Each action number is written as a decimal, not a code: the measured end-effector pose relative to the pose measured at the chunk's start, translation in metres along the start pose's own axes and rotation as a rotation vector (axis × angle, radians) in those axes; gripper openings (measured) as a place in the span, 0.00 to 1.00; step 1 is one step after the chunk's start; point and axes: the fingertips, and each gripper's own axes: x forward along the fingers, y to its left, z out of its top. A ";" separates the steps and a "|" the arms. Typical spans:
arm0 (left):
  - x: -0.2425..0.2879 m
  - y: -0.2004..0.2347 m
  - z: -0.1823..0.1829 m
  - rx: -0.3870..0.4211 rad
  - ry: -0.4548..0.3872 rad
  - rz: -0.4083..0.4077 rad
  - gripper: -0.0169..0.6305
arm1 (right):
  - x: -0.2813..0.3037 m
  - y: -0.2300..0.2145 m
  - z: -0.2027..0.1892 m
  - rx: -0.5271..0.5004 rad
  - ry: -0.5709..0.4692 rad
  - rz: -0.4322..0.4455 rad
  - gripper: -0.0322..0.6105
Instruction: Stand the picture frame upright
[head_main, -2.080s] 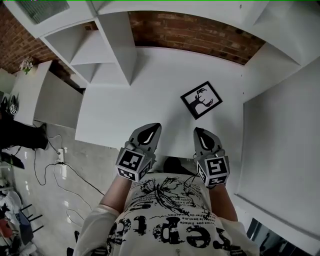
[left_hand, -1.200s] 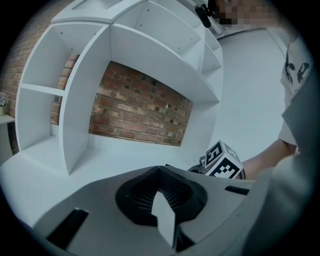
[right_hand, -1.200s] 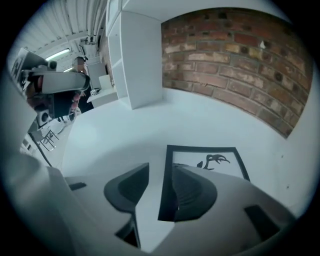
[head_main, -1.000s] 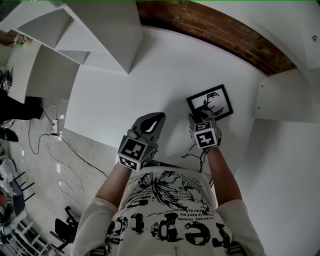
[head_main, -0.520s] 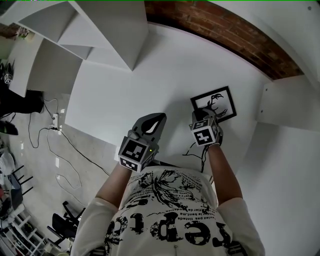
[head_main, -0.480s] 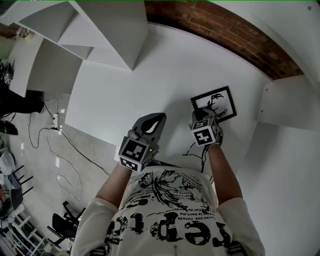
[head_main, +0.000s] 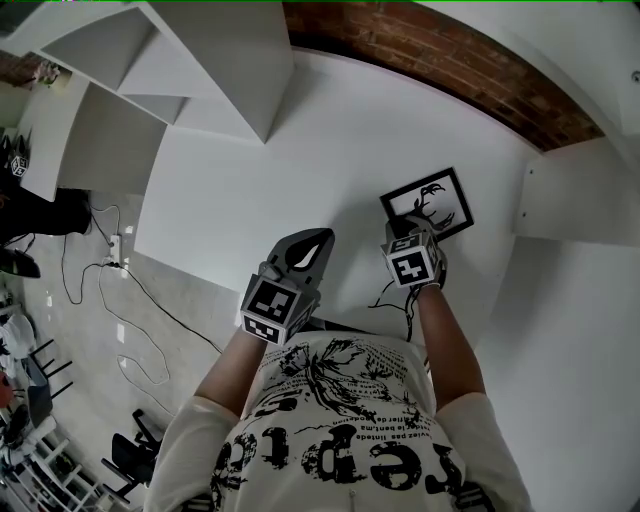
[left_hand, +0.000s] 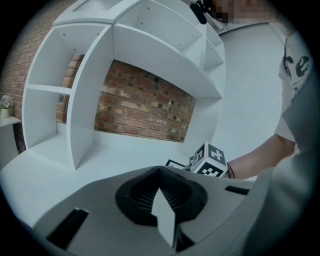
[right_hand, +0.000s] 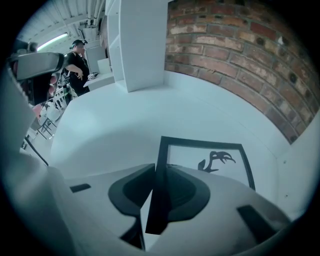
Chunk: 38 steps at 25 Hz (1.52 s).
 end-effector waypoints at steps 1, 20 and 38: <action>-0.001 -0.001 -0.001 0.001 0.002 0.000 0.04 | -0.001 0.001 -0.001 0.009 -0.002 0.000 0.17; -0.045 -0.012 -0.020 -0.003 0.004 0.001 0.04 | -0.025 0.045 -0.035 -0.027 0.014 -0.018 0.16; -0.093 -0.022 -0.057 0.000 0.041 -0.030 0.04 | -0.045 0.108 -0.067 -0.085 0.029 0.016 0.16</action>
